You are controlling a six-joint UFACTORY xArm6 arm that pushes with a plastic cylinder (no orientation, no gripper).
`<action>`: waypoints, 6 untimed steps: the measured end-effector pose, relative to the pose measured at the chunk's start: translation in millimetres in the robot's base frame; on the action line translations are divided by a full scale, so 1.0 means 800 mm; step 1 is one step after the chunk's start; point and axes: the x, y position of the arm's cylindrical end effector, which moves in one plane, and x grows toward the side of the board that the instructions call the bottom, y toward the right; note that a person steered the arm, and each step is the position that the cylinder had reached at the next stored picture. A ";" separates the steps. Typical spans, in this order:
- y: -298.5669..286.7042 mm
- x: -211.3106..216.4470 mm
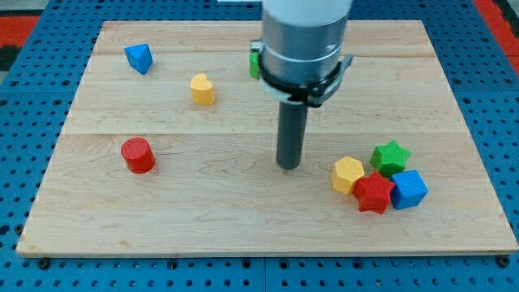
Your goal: Point your arm to the red circle
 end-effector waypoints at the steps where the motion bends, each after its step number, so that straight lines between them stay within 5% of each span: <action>1: 0.041 0.025; 2: 0.009 0.025; 4: -0.258 0.023; 5: -0.309 -0.026; 6: -0.247 -0.038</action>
